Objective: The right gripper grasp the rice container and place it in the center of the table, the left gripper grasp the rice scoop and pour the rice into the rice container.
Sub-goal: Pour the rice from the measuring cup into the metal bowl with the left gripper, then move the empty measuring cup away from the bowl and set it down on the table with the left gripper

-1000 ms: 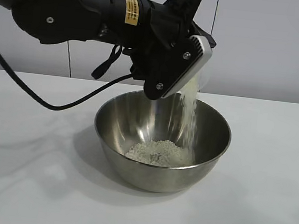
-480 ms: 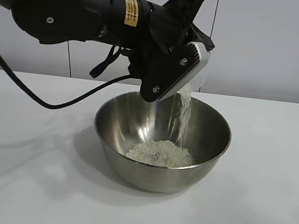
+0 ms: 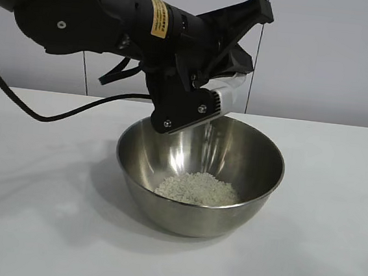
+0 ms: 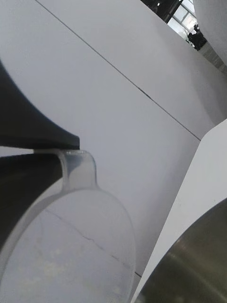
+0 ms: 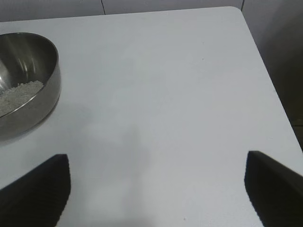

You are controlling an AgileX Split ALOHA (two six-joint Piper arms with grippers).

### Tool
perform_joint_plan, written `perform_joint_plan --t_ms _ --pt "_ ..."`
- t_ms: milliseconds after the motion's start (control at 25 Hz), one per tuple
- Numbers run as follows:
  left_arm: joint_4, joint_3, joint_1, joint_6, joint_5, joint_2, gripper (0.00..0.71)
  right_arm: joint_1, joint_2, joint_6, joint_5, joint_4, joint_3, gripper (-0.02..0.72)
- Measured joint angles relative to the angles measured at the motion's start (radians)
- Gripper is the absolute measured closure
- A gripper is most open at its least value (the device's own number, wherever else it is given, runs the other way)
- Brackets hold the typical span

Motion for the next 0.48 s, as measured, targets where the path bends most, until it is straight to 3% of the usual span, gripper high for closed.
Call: perform_joint_plan --t_ms 160,480 --pt "0.000 0.000 0.000 -0.192 0.001 0.000 0.698 0.000 0.000 0.000 0.000 0.000 0.000 0.009" --pt "0.000 0.000 0.000 -1.249 -0.104 0.000 0.698 0.000 0.000 0.000 0.000 0.000 0.000 0.009"
